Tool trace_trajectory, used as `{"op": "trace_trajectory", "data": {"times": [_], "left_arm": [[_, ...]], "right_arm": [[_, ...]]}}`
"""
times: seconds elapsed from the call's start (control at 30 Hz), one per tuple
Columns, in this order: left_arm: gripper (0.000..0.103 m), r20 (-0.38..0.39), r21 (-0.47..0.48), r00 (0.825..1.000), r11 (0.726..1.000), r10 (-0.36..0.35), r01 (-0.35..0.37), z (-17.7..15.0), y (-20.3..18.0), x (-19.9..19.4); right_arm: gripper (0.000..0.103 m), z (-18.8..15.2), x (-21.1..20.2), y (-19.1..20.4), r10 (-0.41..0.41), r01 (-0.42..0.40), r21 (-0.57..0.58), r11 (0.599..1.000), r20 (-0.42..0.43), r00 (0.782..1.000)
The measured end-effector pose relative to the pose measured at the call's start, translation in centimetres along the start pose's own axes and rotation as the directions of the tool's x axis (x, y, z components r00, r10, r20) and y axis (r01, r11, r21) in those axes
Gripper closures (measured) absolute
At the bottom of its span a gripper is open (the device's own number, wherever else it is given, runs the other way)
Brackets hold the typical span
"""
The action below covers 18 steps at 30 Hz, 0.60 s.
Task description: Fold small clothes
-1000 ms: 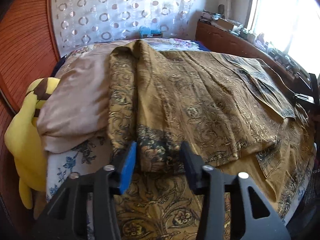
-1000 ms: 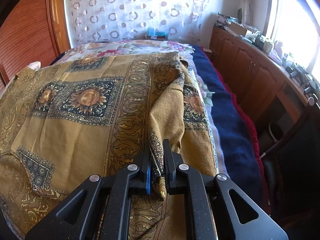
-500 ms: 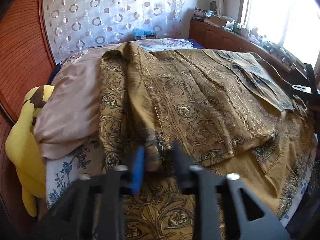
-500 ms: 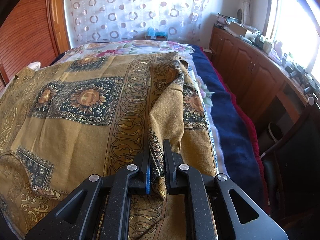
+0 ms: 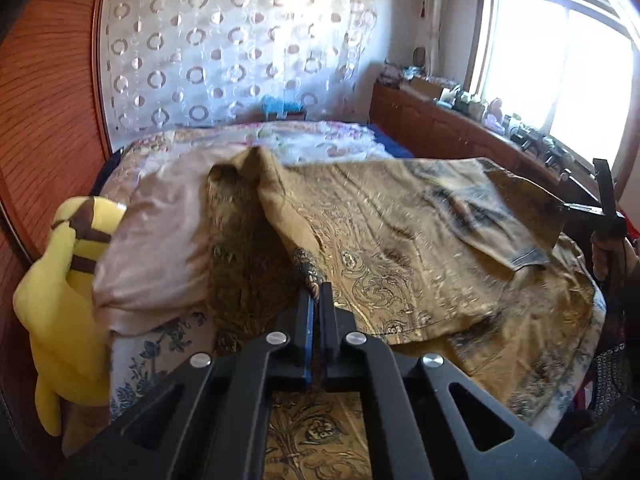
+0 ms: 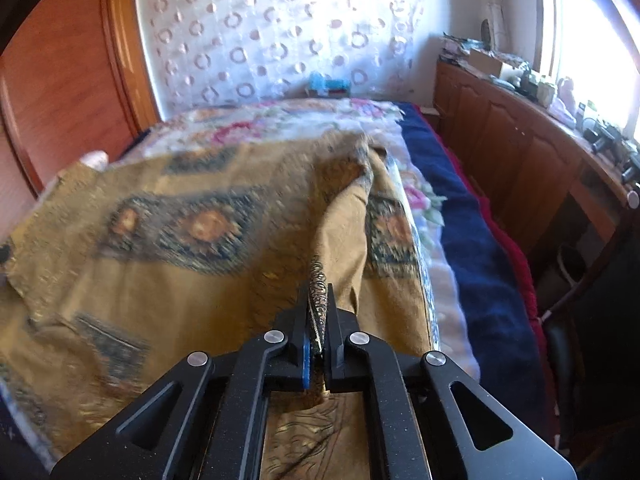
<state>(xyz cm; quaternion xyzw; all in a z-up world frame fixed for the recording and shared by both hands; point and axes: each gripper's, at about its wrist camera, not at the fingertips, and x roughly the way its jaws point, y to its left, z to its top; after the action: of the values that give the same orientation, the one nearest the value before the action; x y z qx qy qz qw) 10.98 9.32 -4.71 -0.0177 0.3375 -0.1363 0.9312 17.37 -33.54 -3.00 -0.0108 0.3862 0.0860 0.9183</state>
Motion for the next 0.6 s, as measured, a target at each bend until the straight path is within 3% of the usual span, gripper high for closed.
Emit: {"op": "trace_trajectory", "data": {"times": [0.4, 0.6], "left_arm": [[0.103, 0.144, -0.031, 0.989, 0.999, -0.027, 0.032, 1.3, 0.0, -6.3], [0.103, 0.125, -0.07, 0.992, 0.997, -0.016, 0.025, -2.4, 0.1, -8.6]], "right_arm": [[0.102, 1.9, -8.4, 1.0, 0.091, -0.086, -0.057, 0.995, 0.095, 0.991], [0.102, -0.1, -12.1, 0.6, 0.097, -0.093, -0.049, 0.994, 0.096, 0.991]]}}
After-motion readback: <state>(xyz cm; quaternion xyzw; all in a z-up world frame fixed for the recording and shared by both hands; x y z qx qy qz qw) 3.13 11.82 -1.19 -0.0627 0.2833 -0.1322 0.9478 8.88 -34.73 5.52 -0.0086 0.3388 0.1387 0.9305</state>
